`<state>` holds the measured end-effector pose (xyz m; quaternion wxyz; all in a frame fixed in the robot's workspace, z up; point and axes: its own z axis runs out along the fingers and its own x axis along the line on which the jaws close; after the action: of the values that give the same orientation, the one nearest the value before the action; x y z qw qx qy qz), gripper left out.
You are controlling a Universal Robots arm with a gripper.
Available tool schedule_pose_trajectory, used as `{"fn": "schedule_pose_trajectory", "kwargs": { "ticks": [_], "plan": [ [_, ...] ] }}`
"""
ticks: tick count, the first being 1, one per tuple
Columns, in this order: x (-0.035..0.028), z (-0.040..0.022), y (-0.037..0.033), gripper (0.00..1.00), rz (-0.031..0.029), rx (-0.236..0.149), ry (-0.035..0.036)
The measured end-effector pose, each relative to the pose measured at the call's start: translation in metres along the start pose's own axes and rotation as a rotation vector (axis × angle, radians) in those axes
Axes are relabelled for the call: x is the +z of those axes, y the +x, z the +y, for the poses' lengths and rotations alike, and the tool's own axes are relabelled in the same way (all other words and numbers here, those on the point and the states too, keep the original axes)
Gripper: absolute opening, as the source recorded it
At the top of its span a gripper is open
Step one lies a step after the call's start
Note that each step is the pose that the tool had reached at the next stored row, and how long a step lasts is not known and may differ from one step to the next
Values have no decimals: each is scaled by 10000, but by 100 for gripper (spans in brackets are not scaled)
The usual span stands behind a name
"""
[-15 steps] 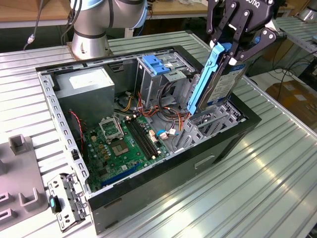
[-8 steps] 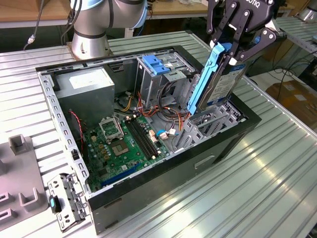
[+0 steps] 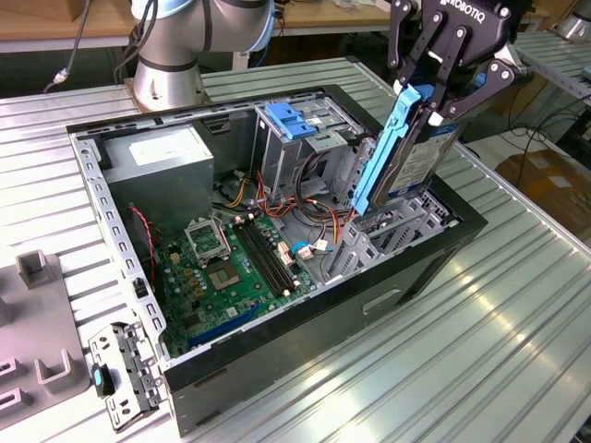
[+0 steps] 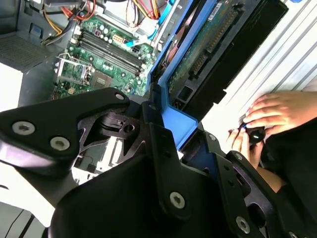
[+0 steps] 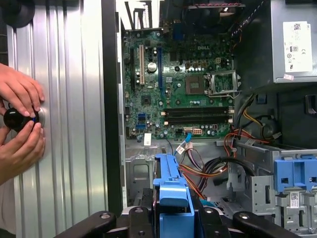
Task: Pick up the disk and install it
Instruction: 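Insert the disk into the insertion slot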
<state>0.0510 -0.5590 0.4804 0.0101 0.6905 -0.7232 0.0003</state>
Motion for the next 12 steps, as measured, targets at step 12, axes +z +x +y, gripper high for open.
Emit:
{"fn": "schedule_pose_trajectory", "kwargs": {
  "ticks": [12],
  "plan": [
    [245,-96,-9,37,-1,0,-2]
  ]
}}
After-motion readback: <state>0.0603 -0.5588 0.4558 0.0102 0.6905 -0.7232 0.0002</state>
